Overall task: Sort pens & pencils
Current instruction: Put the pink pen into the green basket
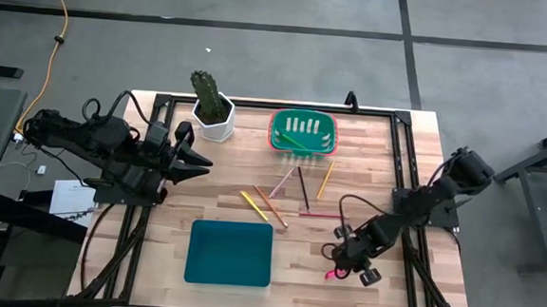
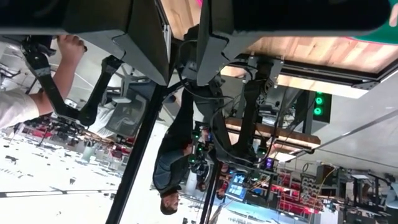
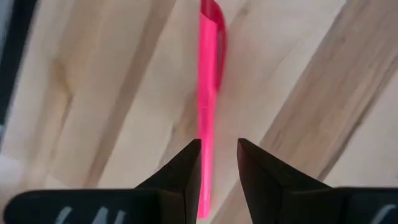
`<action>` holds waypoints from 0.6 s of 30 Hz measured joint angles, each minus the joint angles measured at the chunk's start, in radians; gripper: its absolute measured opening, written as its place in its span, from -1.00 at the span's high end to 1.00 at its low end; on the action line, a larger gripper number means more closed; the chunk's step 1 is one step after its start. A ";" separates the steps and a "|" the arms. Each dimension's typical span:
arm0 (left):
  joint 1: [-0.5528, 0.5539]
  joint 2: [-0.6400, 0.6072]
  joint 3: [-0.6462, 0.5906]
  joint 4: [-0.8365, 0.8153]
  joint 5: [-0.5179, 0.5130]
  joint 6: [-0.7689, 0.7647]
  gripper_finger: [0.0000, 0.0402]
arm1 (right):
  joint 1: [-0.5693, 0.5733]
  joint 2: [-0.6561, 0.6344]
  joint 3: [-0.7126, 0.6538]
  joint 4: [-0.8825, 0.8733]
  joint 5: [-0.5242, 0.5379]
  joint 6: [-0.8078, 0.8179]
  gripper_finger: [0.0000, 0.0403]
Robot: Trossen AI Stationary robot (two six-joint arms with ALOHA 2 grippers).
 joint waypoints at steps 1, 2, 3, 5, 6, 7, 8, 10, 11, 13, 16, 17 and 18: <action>0.000 0.000 0.000 0.000 0.001 -0.001 0.64 | 0.006 0.004 0.000 -0.001 0.010 0.000 0.54; 0.000 0.000 0.000 0.000 0.002 -0.004 0.64 | 0.013 0.009 0.000 0.001 0.019 0.001 0.54; 0.000 0.000 0.000 -0.001 0.003 -0.007 0.64 | 0.023 0.012 0.000 0.001 0.027 0.006 0.54; 0.000 0.000 0.000 -0.003 0.007 -0.007 0.64 | 0.041 0.012 0.000 0.005 0.050 0.023 0.54; 0.000 0.000 0.000 -0.004 0.014 -0.007 0.64 | 0.050 0.012 0.000 0.006 0.059 0.032 0.54; 0.000 0.000 0.000 -0.006 0.019 -0.008 0.64 | 0.061 0.012 0.000 0.004 0.063 0.043 0.54; 0.000 0.000 0.000 -0.008 0.019 -0.007 0.64 | 0.071 0.012 0.000 0.005 0.065 0.053 0.54; 0.000 0.000 0.000 -0.014 0.019 -0.007 0.64 | 0.091 0.012 0.000 0.005 0.080 0.075 0.54; 0.000 0.000 0.000 -0.020 0.019 -0.007 0.64 | 0.099 0.012 0.000 0.005 0.083 0.085 0.55; 0.000 0.000 0.000 -0.034 0.019 -0.007 0.64 | 0.113 0.012 0.001 0.005 0.097 0.101 0.55; 0.000 0.000 0.000 -0.046 0.019 -0.008 0.64 | 0.128 0.011 0.001 0.005 0.117 0.117 0.55; 0.000 0.000 0.000 -0.048 0.019 -0.008 0.64 | 0.131 0.011 0.001 0.005 0.129 0.123 0.55; 0.000 0.000 0.000 -0.048 0.019 -0.008 0.64 | 0.132 0.011 0.001 0.005 0.136 0.125 0.55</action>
